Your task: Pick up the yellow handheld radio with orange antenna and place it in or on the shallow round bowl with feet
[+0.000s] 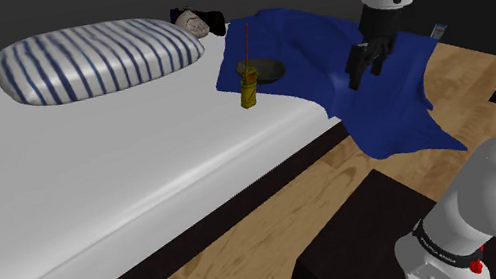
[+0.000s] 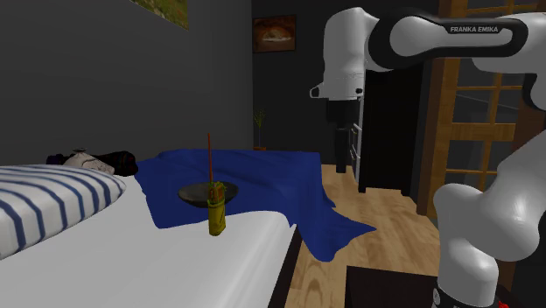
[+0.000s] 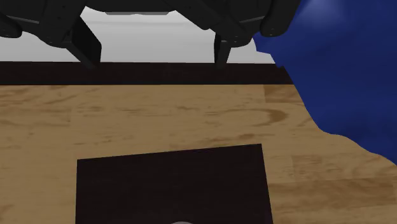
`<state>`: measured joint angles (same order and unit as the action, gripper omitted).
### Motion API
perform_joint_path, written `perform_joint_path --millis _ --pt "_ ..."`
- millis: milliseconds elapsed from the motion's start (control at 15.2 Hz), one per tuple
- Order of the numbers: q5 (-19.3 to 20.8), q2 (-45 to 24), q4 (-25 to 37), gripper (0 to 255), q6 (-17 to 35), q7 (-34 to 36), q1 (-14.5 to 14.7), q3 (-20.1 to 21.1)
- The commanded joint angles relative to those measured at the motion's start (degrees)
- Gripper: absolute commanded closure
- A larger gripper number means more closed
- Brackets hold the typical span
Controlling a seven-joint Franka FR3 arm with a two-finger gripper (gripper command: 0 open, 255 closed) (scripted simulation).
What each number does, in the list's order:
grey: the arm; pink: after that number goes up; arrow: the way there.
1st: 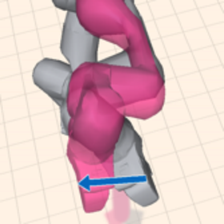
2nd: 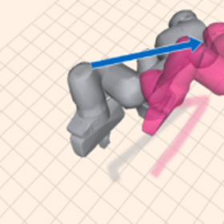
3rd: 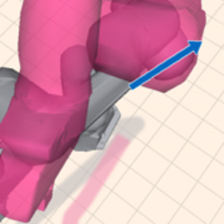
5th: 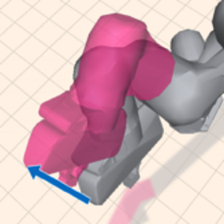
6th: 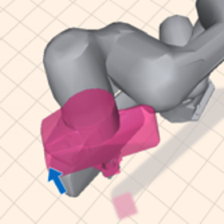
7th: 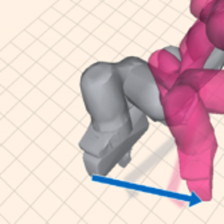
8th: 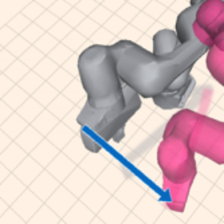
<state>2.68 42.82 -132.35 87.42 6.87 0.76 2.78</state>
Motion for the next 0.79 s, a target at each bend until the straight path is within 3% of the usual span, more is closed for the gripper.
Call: perform_joint_path --millis 0,726 --pt "0.0 0.0 0.0 0 0.0 0.0 0.0 0.0" --pt "-1.2 -17.3 7.5 0 18.9 -7.4 2.8 -1.4"
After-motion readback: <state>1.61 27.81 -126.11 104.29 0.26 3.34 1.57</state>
